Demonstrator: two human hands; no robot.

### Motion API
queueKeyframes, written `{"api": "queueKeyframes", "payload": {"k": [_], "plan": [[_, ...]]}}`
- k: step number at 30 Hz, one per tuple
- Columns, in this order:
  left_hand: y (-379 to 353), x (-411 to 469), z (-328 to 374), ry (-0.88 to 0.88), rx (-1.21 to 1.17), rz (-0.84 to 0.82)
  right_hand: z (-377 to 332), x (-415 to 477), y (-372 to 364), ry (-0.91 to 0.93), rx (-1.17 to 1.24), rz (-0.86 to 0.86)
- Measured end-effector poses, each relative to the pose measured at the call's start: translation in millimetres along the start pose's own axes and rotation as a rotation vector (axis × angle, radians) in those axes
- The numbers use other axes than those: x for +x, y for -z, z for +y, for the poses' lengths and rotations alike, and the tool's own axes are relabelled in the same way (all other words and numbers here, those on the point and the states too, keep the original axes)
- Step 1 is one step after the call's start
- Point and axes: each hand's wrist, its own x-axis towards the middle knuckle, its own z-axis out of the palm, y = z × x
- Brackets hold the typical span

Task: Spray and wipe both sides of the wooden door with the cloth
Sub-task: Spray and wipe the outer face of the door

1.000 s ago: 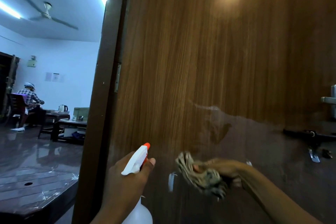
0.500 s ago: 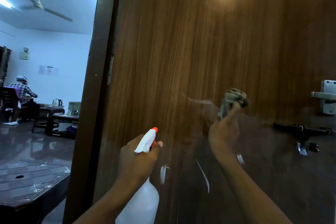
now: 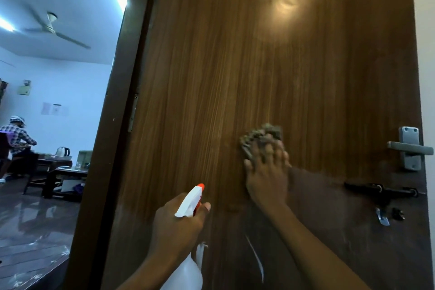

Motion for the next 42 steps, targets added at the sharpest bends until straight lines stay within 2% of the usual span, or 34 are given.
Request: {"api": "queueKeyframes", "payload": {"k": [3, 5, 6, 8, 10, 12, 13, 15, 17, 19, 20, 22, 25, 27, 29, 30, 32, 34, 36, 37, 39, 40, 42], "plan": [[-8.0, 3.4, 11.6, -0.032, -0.032, -0.023, -42.6, -7.9, -18.2, 0.315, 0.038, -0.012], [-13.9, 0.8, 15.3, -0.062, -0.026, -0.052, -23.1, -50.6, -29.2, 0.455, 0.014, -0.036], [-16.0, -1.4, 14.7, -0.083, -0.024, -0.060, -2.2, -69.5, -30.8, 0.468, -0.006, -0.033], [-19.8, -5.8, 12.5, -0.078, -0.029, -0.055, 43.4, -83.3, -24.3, 0.373, -0.042, -0.011], [-25.6, -8.3, 11.0, -0.031, -0.042, -0.046, 72.9, -62.8, -14.9, 0.123, -0.059, 0.008], [-34.5, -7.2, 13.5, -0.009, -0.040, -0.061, 68.7, -18.5, -3.4, -0.118, -0.008, 0.050], [-38.7, -4.9, 14.7, -0.018, -0.041, -0.069, 54.8, 1.2, 0.7, -0.169, 0.027, 0.057], [-50.1, -1.3, 18.0, -0.042, -0.051, -0.098, 31.9, 15.7, -1.3, -0.092, 0.066, 0.053], [-62.0, -2.1, 21.0, -0.082, -0.040, -0.135, 31.6, -10.5, -13.7, 0.139, 0.040, 0.020], [-72.4, -7.6, 24.1, -0.121, -0.035, -0.162, 57.6, -59.9, -26.3, 0.311, -0.018, 0.007], [-78.6, -10.7, 23.7, -0.117, -0.041, -0.182, 78.0, -81.9, -29.4, 0.324, -0.050, 0.009], [-93.0, -17.2, 17.3, -0.084, -0.010, -0.238, 122.7, -112.9, -29.4, 0.187, -0.087, 0.006], [-113.1, -26.2, 8.3, 0.008, 0.106, -0.343, 158.2, -120.2, -17.7, -0.150, -0.094, -0.010], [-124.9, -28.9, 10.6, 0.055, 0.084, -0.315, 146.7, -99.9, -10.8, -0.266, -0.047, 0.017], [-132.9, -29.7, 17.4, 0.072, 0.024, -0.249, 119.7, -67.9, -6.6, -0.295, 0.019, 0.046], [-136.2, -31.9, 23.6, 0.029, 0.007, -0.241, 106.6, -54.4, -8.1, -0.257, 0.039, 0.046], [-141.4, -38.4, 35.0, -0.077, 0.047, -0.298, 94.4, -48.0, -15.2, -0.062, 0.030, 0.068], [-144.3, -41.3, 41.6, -0.068, 0.061, -0.325, 104.1, -76.9, -25.6, 0.158, -0.012, 0.078], [-150.5, -44.7, 45.0, -0.068, 0.047, -0.333, 137.9, -123.0, -30.4, 0.223, -0.032, 0.093], [-156.5, -48.4, 45.5, -0.079, 0.024, -0.352, 159.9, -143.2, -29.3, 0.188, -0.039, 0.097], [-164.7, -56.6, 48.5, -0.028, -0.053, -0.348, 196.4, -159.2, -18.8, 0.005, -0.068, 0.097], [-170.7, -59.3, 49.6, 0.009, -0.096, -0.335, 206.9, -153.3, -11.5, -0.133, -0.083, 0.095], [-185.9, -62.4, 51.7, 0.023, -0.094, -0.421, 207.9, -127.0, -2.3, -0.426, -0.035, 0.058]]}}
